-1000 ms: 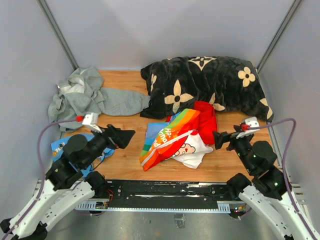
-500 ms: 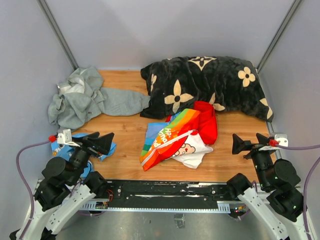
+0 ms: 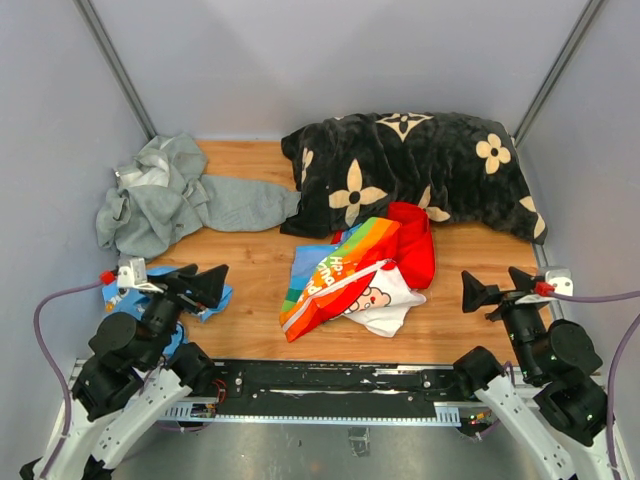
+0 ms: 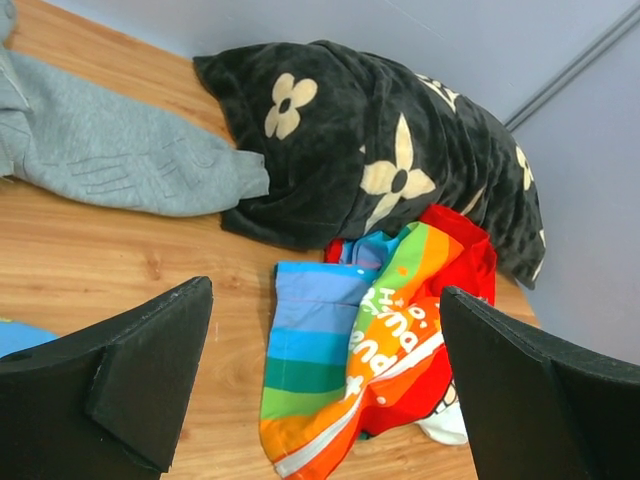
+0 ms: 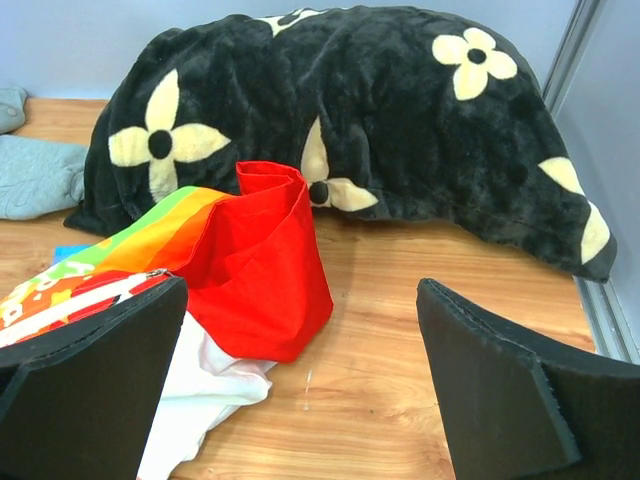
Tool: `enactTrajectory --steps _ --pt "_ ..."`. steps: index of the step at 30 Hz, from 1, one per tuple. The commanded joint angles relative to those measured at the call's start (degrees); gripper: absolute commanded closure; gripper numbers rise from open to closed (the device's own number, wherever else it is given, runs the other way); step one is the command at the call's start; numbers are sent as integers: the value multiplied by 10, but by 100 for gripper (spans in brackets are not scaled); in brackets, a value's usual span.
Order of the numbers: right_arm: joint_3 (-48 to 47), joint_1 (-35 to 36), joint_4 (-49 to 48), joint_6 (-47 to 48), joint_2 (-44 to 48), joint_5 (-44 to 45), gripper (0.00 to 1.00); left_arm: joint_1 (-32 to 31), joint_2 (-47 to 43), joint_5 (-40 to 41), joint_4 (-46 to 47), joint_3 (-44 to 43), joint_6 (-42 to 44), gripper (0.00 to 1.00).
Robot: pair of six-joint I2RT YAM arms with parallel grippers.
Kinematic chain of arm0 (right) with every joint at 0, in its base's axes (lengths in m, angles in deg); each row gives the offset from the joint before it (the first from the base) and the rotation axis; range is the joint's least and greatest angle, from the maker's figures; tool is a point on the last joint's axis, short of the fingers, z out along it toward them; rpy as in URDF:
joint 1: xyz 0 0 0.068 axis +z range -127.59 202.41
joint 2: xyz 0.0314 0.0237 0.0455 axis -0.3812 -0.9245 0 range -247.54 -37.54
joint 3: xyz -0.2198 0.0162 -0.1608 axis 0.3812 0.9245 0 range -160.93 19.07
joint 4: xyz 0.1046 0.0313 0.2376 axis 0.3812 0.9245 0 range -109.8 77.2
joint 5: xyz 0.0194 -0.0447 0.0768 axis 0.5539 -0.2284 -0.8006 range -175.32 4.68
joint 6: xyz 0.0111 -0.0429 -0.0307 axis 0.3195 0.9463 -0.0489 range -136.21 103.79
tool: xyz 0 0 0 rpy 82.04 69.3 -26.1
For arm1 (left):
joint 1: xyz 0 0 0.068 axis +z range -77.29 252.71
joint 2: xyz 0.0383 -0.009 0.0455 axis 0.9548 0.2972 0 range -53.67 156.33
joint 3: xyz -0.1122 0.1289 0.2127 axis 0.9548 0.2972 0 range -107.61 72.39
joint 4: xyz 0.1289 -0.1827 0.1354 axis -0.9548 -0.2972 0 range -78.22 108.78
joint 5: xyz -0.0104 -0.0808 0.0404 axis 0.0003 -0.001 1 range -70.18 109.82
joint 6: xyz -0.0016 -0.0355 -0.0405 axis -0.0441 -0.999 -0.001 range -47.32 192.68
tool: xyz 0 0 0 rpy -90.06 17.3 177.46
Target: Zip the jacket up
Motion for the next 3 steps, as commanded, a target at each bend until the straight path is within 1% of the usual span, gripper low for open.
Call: enactTrajectory --steps 1,3 --pt "-8 -14 -14 13 5 -16 1 3 -7 7 9 4 7 1" --pt "-7 -15 -19 15 3 -21 1 3 -7 7 9 5 8 1"
